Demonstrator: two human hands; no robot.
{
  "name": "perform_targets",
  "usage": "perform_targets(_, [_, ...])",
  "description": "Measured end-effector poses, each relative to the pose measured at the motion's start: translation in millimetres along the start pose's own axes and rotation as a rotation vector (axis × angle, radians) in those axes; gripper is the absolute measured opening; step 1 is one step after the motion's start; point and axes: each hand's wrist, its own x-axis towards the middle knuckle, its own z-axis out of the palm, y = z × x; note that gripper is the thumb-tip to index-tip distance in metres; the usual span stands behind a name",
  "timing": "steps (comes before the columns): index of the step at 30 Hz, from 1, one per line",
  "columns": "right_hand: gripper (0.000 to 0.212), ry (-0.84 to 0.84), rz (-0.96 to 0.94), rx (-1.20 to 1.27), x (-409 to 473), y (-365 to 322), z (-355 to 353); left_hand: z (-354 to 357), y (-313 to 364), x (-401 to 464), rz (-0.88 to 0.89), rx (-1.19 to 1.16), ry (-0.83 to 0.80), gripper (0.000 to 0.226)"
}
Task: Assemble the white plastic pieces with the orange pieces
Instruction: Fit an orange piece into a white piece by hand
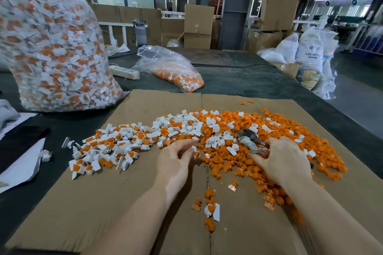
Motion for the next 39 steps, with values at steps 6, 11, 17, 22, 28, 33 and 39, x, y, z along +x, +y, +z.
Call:
perform_targets(6, [0.059,0.084,-0.015,-0.179,-6,-9,0,1,-4,2,0.019,0.005,-0.009,0.029])
perform_targets(11, [0.027,0.167,-0.445,0.335,-31,-56,7,0,-2,0,0.036,-0.018,-0.015,0.026])
perform_targets(17, [0.006,0.206,-0.494,0.573,-43,-76,22,-5,-1,-5,0.006,-0.143,-0.140,0.028])
perform_targets(22, [0.006,0.260,-0.491,0.595,-46,-74,25,-6,0,-7,0.100,-0.052,-0.198,0.030])
perform_targets(28, [0.021,0.316,-0.465,0.636,-48,-70,27,-7,-1,-7,0.074,-0.119,-0.178,0.033])
perform_targets(33, [0.021,0.335,-0.457,0.628,-49,-70,26,-7,-3,-6,0.031,-0.162,-0.176,0.031])
perform_targets(39, [0.024,0.291,-0.490,0.670,-51,-69,24,-9,-4,-5,-0.036,-0.261,-0.201,0.032])
